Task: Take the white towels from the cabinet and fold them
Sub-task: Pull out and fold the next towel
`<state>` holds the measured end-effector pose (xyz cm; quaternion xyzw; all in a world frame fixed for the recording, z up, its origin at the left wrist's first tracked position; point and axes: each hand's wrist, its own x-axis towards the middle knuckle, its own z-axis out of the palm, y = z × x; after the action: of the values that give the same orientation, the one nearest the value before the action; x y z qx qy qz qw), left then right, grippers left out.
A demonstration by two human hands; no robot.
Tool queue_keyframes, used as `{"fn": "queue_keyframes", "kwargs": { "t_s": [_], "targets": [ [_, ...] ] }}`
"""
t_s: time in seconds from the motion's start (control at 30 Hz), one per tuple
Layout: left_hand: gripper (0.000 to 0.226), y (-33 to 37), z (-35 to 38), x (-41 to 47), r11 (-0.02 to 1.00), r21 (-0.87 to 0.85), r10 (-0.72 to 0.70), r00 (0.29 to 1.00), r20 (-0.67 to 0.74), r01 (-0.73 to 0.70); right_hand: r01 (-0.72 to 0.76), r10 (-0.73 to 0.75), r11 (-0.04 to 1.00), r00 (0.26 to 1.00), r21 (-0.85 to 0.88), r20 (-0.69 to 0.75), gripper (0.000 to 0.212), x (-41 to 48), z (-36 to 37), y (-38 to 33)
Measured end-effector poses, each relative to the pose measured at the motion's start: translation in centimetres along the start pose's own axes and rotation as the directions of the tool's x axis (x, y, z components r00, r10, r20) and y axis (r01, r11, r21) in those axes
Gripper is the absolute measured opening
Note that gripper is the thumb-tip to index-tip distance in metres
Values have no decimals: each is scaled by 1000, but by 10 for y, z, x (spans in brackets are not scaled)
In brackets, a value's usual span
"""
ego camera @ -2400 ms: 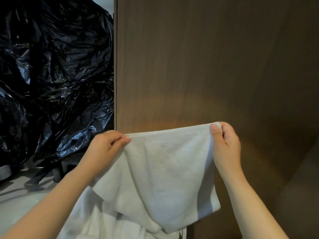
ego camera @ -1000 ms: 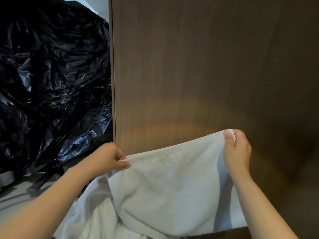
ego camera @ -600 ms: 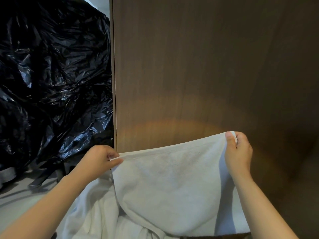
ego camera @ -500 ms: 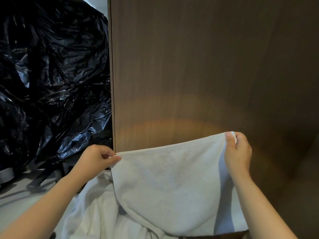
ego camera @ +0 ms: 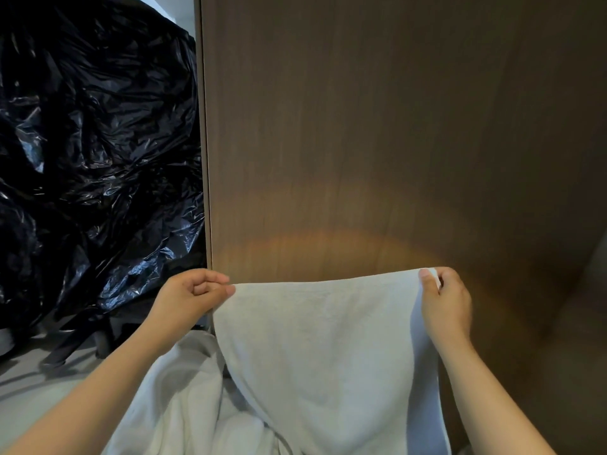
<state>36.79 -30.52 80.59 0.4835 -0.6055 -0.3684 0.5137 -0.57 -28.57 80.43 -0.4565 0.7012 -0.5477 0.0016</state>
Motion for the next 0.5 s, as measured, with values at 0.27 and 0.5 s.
{"fn": "queue_keyframes", "kwargs": {
  "t_s": [0.27,0.5],
  "targets": [
    [9,50,45,-3,972,-114,208,978,-10,-208,42,-16,983,990,-180,138,24,-5,-2,2],
    [19,99,86,-4,937,-151,344,907,245,-314,140,-310,921,829,365,466,34,-33,-17,-68]
  ]
}}
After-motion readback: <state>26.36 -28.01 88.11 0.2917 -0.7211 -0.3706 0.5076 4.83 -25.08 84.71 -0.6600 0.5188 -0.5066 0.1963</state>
